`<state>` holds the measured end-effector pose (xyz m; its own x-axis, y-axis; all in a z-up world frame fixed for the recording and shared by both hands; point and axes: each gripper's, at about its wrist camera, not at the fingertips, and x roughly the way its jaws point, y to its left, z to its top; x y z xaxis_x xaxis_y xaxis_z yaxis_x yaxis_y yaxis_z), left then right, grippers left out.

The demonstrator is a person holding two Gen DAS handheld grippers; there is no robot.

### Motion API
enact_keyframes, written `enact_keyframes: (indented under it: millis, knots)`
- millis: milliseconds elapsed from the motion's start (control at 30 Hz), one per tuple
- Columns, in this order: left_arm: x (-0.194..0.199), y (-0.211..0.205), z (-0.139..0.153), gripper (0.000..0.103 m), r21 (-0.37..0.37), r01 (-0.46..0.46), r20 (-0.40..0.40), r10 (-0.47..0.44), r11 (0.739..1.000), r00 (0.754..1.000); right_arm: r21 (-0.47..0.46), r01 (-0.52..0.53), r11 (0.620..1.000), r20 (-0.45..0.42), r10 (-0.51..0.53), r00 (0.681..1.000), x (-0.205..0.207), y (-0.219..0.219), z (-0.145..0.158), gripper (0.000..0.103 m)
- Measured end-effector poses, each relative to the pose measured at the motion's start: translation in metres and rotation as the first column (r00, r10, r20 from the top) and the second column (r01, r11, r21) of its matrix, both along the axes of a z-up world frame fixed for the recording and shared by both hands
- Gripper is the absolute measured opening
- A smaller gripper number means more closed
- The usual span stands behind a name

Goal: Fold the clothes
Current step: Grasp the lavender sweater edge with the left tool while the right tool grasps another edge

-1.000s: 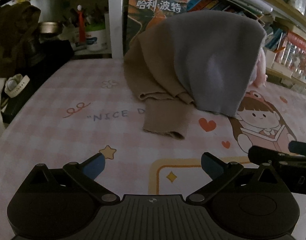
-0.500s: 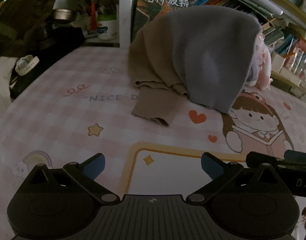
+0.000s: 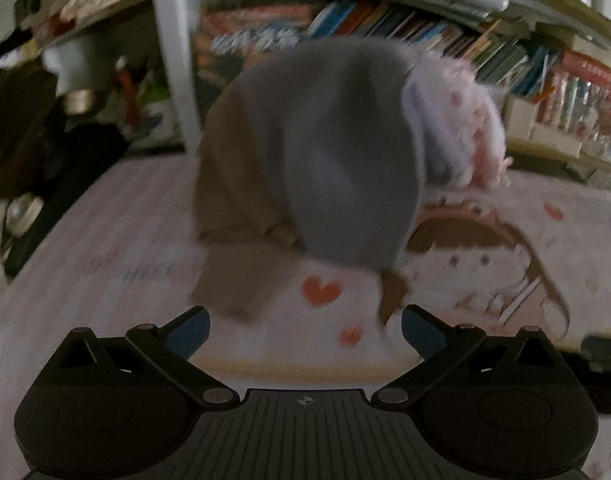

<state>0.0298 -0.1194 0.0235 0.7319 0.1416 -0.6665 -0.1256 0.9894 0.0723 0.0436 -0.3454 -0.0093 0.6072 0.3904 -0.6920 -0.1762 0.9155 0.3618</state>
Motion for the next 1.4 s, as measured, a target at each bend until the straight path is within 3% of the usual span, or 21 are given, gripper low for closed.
enact_keyframes:
  millis: [200,367,500,533,567,633,667,700,800,867,1067,1400]
  knots:
    - [0.043,-0.034,0.015,0.103,0.101,0.048,0.078,-0.056,0.994,0.995,0.117,0.100,0.988,-0.055,-0.094,0.994,0.006,-0.044,-0.003,0.103]
    - [0.077,-0.040,0.027,0.103,0.151,-0.014,0.145,-0.008,0.988,0.989,0.195,0.145,0.970,-0.057,-0.137,0.989,0.004,-0.068,0.001,0.102]
    - [0.097,-0.034,0.023,0.101,0.213,-0.044,0.140,0.014,0.976,0.990,0.292,0.160,0.943,-0.075,-0.144,0.987,0.002,-0.080,0.004,0.101]
    - [0.098,-0.032,0.020,0.097,0.236,-0.061,0.143,0.028,0.970,0.989,0.325,0.164,0.931,-0.087,-0.143,0.986,0.002,-0.082,0.004,0.101]
    - [0.097,-0.029,0.019,0.086,0.255,-0.083,0.152,0.045,0.963,0.987,0.365,0.167,0.916,-0.099,-0.140,0.985,0.002,-0.084,0.003,0.101]
    - [0.090,-0.020,0.019,0.057,0.246,-0.102,0.165,0.062,0.964,0.984,0.419,0.161,0.894,-0.112,-0.125,0.986,0.003,-0.083,0.003,0.101]
    - [0.085,-0.014,0.019,0.030,0.230,-0.107,0.161,0.070,0.967,0.984,0.447,0.152,0.882,-0.114,-0.112,0.987,0.003,-0.082,0.004,0.102]
    - [0.080,-0.008,0.020,0.015,0.212,-0.110,0.154,0.078,0.971,0.985,0.476,0.138,0.868,-0.115,-0.095,0.989,0.003,-0.080,0.004,0.102]
    - [0.054,0.006,0.024,0.011,0.184,-0.112,0.156,0.084,0.976,0.984,0.558,0.101,0.823,-0.123,-0.038,0.992,0.006,-0.069,0.004,0.102]
    - [0.034,0.007,0.026,0.011,0.211,-0.088,0.156,0.056,0.974,0.986,0.606,0.089,0.790,-0.135,-0.009,0.991,0.007,-0.061,0.002,0.102]
    - [-0.034,0.007,0.034,0.011,0.233,-0.009,0.145,-0.026,0.972,0.989,0.700,0.137,0.701,-0.232,0.042,0.972,0.014,-0.032,-0.015,0.102]
    - [-0.088,0.018,0.030,0.011,0.163,0.006,0.073,-0.018,0.987,0.997,0.691,0.203,0.694,-0.354,0.080,0.932,0.002,-0.008,-0.039,0.101]
